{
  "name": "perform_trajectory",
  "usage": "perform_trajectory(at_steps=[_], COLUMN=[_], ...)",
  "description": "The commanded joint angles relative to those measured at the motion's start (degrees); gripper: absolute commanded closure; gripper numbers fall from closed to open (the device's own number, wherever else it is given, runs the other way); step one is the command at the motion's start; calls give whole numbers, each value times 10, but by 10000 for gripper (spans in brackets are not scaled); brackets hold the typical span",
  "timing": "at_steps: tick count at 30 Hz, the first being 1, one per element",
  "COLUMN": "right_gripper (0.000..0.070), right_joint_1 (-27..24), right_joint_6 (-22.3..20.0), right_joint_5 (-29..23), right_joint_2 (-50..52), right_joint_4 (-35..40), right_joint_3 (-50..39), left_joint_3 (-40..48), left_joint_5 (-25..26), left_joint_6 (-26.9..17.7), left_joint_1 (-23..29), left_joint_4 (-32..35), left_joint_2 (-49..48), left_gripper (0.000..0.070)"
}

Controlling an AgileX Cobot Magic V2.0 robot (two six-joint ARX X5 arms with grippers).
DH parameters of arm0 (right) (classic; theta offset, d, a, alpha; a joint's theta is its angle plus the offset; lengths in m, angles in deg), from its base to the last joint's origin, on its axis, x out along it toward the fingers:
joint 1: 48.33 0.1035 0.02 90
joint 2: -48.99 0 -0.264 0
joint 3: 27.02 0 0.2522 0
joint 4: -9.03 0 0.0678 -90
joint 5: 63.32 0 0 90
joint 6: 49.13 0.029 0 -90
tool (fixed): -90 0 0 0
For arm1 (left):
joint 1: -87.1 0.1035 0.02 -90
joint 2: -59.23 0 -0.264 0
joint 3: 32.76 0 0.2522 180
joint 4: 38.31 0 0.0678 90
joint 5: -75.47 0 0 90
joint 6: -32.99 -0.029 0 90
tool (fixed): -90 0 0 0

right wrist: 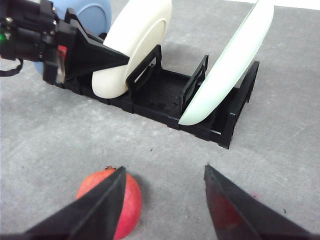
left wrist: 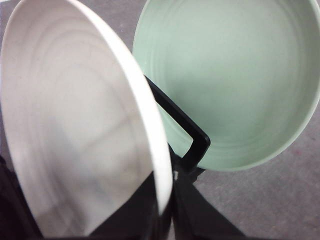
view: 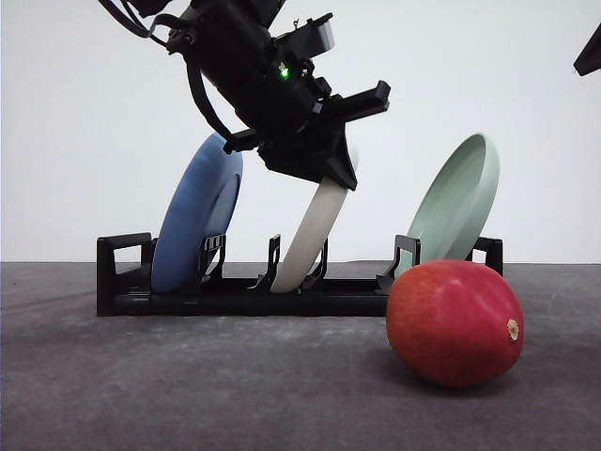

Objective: Place pomegranate in white plate

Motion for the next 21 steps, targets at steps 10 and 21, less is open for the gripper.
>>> perform_trajectory(at_steps=[10, 21], right_gripper=[387, 387], right_joint_1=[3, 3], right_joint_6=[-4, -4], right_joint_5=[0, 0], right_joint_2=[-2, -2], right_joint_4=[5, 5], right_joint_3=[9, 9], left_joint_3=[-15, -15], left_joint_5=[24, 57], left_joint_6=[80, 123], left_joint_1=[0, 1], left_joint_4=[-3, -45], left_joint_2=[-48, -134], left_gripper=[700, 699])
